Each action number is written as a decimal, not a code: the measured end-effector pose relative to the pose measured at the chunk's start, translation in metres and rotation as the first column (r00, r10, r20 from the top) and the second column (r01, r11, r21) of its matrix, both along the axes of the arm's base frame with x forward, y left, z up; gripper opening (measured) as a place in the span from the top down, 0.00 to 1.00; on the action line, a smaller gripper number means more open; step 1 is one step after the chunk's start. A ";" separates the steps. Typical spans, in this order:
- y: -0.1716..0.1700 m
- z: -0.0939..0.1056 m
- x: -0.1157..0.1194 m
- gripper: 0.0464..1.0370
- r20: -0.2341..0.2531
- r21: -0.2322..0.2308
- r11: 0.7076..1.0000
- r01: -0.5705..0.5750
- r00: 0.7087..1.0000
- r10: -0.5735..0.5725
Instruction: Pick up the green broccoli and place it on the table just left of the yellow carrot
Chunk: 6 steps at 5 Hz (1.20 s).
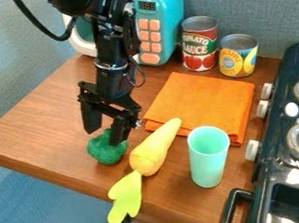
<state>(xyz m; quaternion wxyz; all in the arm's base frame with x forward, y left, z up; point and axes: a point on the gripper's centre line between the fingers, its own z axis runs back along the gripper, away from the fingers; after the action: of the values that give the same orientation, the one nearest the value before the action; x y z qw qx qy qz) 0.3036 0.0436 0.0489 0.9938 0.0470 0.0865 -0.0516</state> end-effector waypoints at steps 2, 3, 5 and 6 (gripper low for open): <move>-0.004 0.022 0.003 0.03 0.046 -0.052 0.999 -0.006 0.999 0.008; 0.001 0.031 0.006 0.04 0.060 -0.107 0.994 -0.021 0.998 0.028; -0.020 0.044 0.043 0.04 0.113 -0.191 0.982 0.006 0.994 0.016; -0.047 0.047 0.060 0.04 0.127 -0.201 0.979 0.042 0.992 -0.017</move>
<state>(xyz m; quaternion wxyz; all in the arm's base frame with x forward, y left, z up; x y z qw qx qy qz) 0.3636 -0.0030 0.0962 0.9960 -0.0504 0.0179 -0.0719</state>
